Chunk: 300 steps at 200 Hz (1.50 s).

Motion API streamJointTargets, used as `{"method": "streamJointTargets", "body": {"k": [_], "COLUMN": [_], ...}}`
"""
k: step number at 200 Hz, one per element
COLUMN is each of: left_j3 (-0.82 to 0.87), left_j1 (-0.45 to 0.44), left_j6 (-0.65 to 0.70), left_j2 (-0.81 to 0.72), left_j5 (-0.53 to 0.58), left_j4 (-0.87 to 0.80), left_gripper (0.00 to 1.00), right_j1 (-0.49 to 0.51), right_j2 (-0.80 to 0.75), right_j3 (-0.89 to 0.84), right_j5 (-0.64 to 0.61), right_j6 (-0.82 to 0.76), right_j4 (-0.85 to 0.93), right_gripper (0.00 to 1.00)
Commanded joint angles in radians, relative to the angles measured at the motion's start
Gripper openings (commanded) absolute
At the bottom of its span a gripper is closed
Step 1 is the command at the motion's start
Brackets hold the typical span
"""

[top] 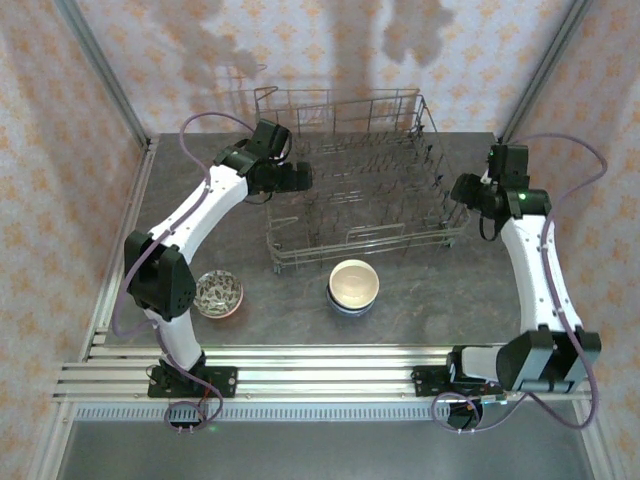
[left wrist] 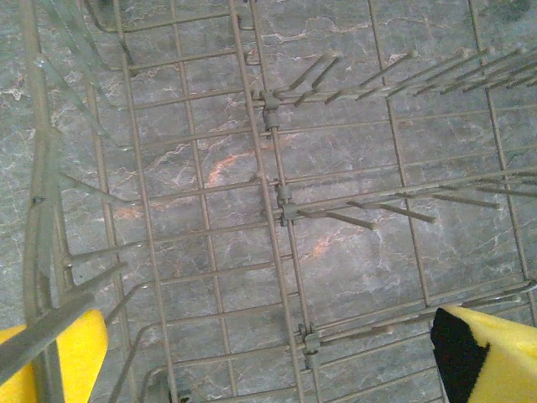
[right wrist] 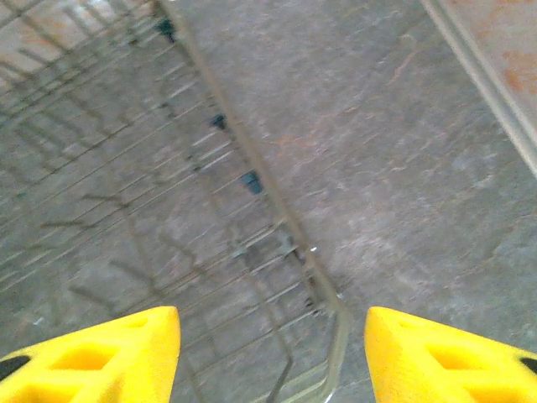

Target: Load the bowls into the dish rack

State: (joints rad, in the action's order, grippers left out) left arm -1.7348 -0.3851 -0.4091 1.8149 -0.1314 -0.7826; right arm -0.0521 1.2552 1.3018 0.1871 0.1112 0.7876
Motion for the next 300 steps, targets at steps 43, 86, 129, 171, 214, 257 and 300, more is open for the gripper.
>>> {"method": "streamJointTargets", "body": {"k": [43, 86, 129, 171, 214, 257, 300], "left_j3": [0.064, 0.233, 0.353, 0.445, 0.515, 0.537, 0.543], "left_j1": [-0.013, -0.004, 0.008, 0.044, 0.094, 0.105, 0.112], "left_j6": [0.082, 0.06, 0.063, 0.058, 0.033, 0.034, 0.035], "left_j2": [-0.198, -0.351, -0.453, -0.532, -0.581, -0.596, -0.606], "left_j5": [0.062, 0.073, 0.077, 0.065, 0.028, 0.03, 0.029], "left_j4": [-0.001, 0.048, 0.058, 0.056, 0.067, 0.066, 0.069], "left_gripper": [0.99, 0.99, 0.99, 0.99, 0.99, 0.99, 0.99], "right_j1": [0.152, 0.285, 0.411, 0.478, 0.506, 0.528, 0.605], "right_j2": [-0.259, -0.326, -0.275, -0.212, -0.195, -0.153, -0.14], "right_j3": [-0.215, -0.331, -0.401, -0.418, -0.436, -0.441, -0.461], "right_j5": [0.157, 0.163, 0.16, 0.164, 0.169, 0.186, 0.133], "right_j6": [0.025, 0.089, 0.114, 0.108, 0.111, 0.12, 0.135], "right_j4": [0.145, 0.138, 0.062, 0.007, -0.021, -0.055, -0.106], "right_gripper": [0.58, 0.52, 0.49, 0.49, 0.49, 0.47, 0.45]}}
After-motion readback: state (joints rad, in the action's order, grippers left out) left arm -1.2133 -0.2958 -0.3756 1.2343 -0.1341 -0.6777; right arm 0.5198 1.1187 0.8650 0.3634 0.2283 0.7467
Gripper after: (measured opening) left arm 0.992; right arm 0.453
